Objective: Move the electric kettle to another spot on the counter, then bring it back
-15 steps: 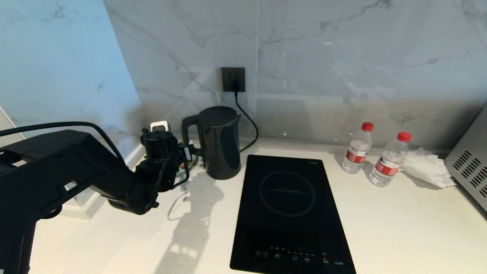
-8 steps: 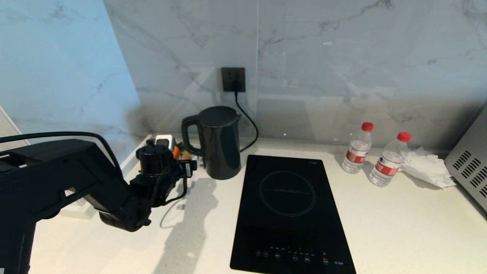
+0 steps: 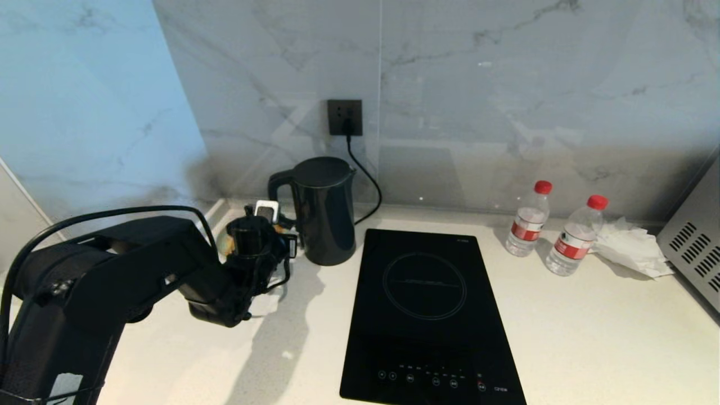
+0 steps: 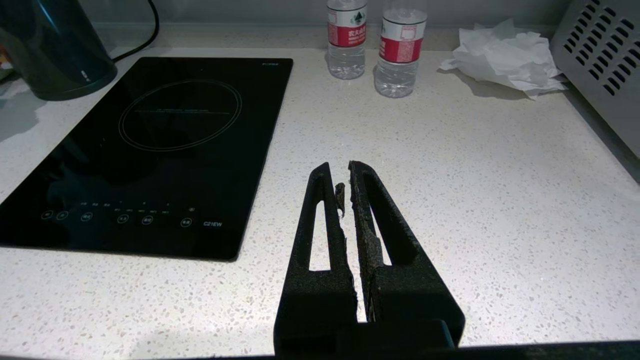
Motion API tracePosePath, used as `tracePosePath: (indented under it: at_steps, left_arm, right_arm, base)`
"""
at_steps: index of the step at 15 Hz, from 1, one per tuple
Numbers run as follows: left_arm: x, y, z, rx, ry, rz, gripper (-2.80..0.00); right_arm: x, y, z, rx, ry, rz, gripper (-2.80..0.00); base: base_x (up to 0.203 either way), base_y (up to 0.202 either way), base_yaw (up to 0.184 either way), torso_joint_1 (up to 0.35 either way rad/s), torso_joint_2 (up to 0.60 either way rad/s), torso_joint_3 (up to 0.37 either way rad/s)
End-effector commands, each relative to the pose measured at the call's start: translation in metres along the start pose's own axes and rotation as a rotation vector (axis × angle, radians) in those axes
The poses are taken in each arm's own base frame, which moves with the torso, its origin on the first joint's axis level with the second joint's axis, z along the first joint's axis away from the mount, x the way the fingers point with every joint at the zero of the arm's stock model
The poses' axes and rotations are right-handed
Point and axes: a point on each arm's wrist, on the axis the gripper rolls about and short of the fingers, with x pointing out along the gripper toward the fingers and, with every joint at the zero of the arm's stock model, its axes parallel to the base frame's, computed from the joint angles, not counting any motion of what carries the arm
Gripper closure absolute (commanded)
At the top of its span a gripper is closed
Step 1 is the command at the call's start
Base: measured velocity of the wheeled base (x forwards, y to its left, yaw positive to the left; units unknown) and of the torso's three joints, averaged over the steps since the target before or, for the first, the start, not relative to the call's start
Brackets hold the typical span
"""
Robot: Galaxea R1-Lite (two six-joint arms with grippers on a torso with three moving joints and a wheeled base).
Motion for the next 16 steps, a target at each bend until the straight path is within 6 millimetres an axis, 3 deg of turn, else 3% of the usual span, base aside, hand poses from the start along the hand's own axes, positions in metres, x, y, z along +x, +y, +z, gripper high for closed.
tracePosePath:
  at_steps: [1,3,6,10,13,16]
  left_arm:
    - [0.005,0.005,-0.023,0.010,0.032,0.012,0.00]
    - [-0.008,0.014,-0.028,-0.004,0.008,-0.043,0.00]
    - [-0.008,0.034,-0.012,-0.011,-0.030,-0.055,0.00]
    - [0.005,0.023,0.018,0.051,0.019,-0.065,0.00]
    - [0.010,0.024,0.037,0.209,0.036,-0.109,0.00]
    - [0.002,0.043,0.032,0.244,0.124,-0.144,0.00]
  right_arm:
    - [0.000,0.000,0.000,0.000,-0.001,0.000,0.00]
    - [0.000,0.000,0.000,0.000,-0.001,0.000,0.00]
    - [0.000,0.000,0.000,0.000,0.000,0.000,0.00]
    - [0.000,0.000,0.000,-0.001,-0.001,0.000,0.00]
    - [0.000,0.000,0.000,0.000,-0.001,0.000,0.00]
    - [0.000,0.000,0.000,-0.001,-0.001,0.000,0.00]
  base:
    - [0.000,0.000,0.000,0.000,0.00,0.000]
    - [0.000,0.000,0.000,0.000,0.00,0.000]
    - [0.000,0.000,0.000,0.000,0.00,0.000]
    - [0.000,0.000,0.000,0.000,0.00,0.000]
    - [0.000,0.000,0.000,0.000,0.00,0.000]
    - [0.000,0.000,0.000,0.000,0.00,0.000]
